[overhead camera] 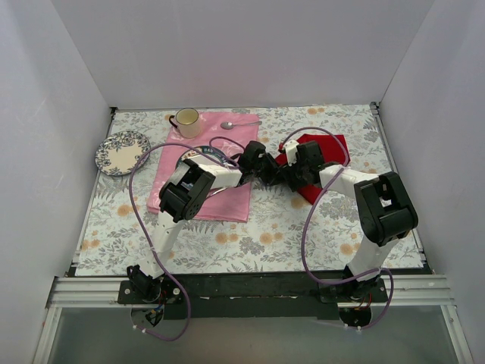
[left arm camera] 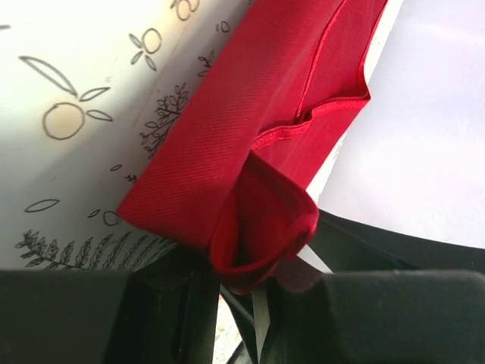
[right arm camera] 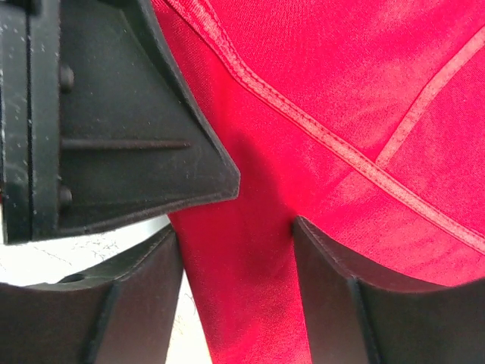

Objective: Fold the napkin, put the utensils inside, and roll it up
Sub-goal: Roll the napkin with the utensil

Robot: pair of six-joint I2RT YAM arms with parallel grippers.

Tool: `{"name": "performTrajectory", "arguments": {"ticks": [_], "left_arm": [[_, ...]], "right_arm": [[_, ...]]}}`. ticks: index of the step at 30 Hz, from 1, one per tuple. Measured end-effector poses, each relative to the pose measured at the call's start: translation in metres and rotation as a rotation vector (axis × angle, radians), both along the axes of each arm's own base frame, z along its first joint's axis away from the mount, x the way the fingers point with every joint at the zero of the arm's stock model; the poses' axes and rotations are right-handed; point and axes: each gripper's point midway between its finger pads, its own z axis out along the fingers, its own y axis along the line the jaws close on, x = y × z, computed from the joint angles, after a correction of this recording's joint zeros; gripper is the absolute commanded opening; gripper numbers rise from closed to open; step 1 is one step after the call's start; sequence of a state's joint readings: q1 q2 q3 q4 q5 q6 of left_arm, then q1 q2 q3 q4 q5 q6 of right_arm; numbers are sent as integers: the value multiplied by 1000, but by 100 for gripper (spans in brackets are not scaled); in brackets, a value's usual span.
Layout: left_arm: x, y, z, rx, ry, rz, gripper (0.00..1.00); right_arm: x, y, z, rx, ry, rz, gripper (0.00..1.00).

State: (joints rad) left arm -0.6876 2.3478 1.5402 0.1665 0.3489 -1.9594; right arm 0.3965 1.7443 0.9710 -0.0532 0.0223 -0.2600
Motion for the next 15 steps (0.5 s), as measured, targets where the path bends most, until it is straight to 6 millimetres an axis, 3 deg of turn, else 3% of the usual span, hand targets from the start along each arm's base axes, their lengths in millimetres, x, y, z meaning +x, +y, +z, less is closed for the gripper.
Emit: {"name": "performTrajectory", "arguments": {"ticks": [6, 7, 8, 15], "left_arm": [[1, 0, 1, 7, -10, -18, 21], [1, 0, 1, 8, -10, -21, 22], [1, -1, 0, 9, -8, -25, 22], [2, -3, 1, 0, -7, -41, 22]], "right_arm": [[2, -2, 1, -22, -13, -31, 73], [2, -2, 2, -33, -19, -36, 82], [2, -3, 2, -48, -25, -39, 83], [-13, -8, 7, -158, -27, -33, 74]]}}
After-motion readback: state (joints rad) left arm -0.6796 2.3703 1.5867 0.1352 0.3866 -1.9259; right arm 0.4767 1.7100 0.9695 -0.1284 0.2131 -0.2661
